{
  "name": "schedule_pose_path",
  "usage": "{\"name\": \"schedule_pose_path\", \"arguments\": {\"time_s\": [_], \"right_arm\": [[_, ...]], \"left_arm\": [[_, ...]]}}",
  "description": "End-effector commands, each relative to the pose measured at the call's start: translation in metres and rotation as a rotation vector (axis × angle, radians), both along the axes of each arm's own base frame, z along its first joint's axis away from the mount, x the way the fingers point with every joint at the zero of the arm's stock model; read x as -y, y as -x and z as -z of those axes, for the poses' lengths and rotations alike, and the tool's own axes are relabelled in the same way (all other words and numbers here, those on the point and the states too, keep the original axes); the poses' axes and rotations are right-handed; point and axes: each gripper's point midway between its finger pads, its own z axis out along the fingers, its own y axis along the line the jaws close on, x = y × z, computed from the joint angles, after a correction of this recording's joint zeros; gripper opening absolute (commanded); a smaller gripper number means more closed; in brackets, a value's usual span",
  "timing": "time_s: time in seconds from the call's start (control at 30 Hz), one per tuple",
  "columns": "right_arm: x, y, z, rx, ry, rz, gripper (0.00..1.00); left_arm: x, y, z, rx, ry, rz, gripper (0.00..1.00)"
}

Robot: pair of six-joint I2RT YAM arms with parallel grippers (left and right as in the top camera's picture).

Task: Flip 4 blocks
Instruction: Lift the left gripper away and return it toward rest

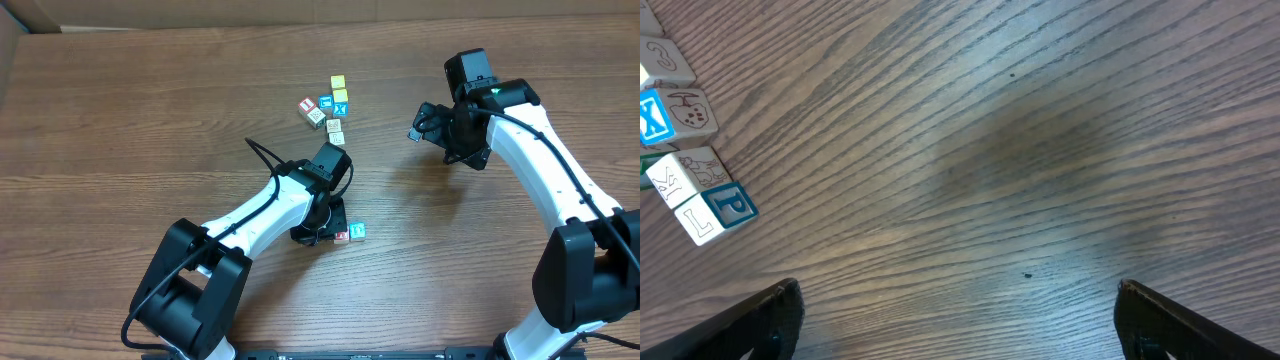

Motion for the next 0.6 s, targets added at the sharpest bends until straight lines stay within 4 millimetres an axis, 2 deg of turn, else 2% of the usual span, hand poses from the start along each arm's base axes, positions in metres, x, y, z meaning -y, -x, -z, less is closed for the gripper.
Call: {"name": "schedule_pose_path", "arguments": {"time_s": [0.0,0.4,0.57], "right_arm": [[0.001,-0.003,-0.004,0.014,0.000,0.000,1.00],[0.001,-0.003,-0.004,0.015,-0.001,0.000,1.00],[0.001,-0.003,-0.004,0.014,0.000,0.000,1.00]], "left_arm": [[0.002,0.003,0.002,-0.012,0.009,-0.007,0.04],[0.002,-0.002,0.002,0.009,0.005,-0.018,0.04],[-0.012,-0.014,-0.004,0.034,-0.037,-0.050,0.04]]}}
